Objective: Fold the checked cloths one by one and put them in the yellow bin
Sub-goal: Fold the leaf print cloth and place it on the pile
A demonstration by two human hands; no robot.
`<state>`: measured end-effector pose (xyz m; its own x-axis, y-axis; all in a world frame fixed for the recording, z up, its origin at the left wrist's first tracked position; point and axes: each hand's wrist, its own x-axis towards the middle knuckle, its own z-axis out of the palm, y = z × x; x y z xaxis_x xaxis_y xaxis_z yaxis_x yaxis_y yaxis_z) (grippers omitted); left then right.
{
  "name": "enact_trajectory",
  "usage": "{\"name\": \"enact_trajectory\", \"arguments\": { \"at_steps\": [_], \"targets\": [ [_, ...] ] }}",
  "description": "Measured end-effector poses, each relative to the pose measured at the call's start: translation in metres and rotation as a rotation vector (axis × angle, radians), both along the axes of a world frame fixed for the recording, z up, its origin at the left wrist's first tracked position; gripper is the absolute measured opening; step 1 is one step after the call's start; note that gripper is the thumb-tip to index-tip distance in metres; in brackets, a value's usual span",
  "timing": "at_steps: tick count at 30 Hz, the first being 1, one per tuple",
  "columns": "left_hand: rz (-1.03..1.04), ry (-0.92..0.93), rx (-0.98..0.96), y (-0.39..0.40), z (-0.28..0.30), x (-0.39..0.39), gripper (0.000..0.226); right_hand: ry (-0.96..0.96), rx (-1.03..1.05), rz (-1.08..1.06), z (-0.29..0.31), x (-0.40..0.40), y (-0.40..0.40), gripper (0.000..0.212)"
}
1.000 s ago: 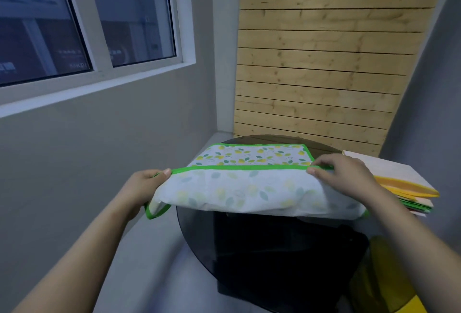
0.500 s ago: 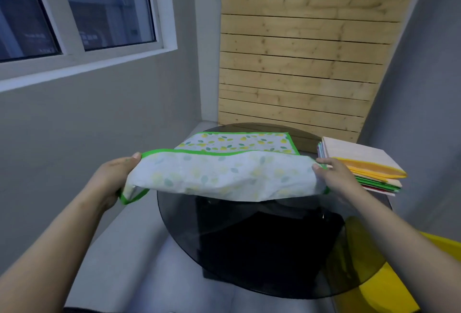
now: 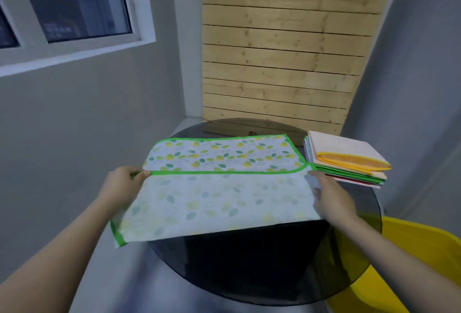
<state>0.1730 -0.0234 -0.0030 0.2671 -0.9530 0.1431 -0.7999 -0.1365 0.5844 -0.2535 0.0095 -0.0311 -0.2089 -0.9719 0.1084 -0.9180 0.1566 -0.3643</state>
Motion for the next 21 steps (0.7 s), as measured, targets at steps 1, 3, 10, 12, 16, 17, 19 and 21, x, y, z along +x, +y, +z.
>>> {"name": "enact_trajectory", "arguments": {
  "at_steps": [1, 3, 10, 12, 16, 17, 19, 21],
  "targets": [
    [-0.007, -0.011, -0.001, -0.002, -0.006, 0.0, 0.03, 0.021, 0.0, -0.01, -0.001, 0.0, -0.001, 0.043],
    [-0.017, -0.026, -0.03, -0.007, -0.017, -0.001, 0.029, 0.056, -0.008, -0.031, -0.003, 0.0, -0.003, 0.039],
    [0.048, 0.055, -0.034, -0.007, -0.025, 0.0, 0.03, 0.164, -0.011, -0.061, -0.006, 0.006, -0.006, 0.032],
    [0.075, 0.139, -0.013, -0.005, -0.023, 0.001, 0.022, 0.188, -0.005, -0.055, -0.006, 0.007, -0.006, 0.031],
    [0.13, 0.185, 0.013, 0.0, -0.021, 0.001, 0.035, 0.227, 0.002, -0.047, -0.004, 0.009, -0.003, 0.03],
    [0.142, 0.188, 0.03, 0.002, -0.021, 0.002, 0.044, 0.232, -0.002, -0.042, -0.004, 0.009, -0.003, 0.03],
    [0.158, 0.233, 0.072, 0.006, -0.021, 0.002, 0.057, 0.257, -0.021, -0.037, -0.002, 0.01, -0.002, 0.029],
    [0.16, 0.249, 0.092, 0.01, -0.019, 0.002, 0.064, 0.355, -0.088, -0.031, -0.003, 0.01, -0.001, 0.027]
  ]
}}
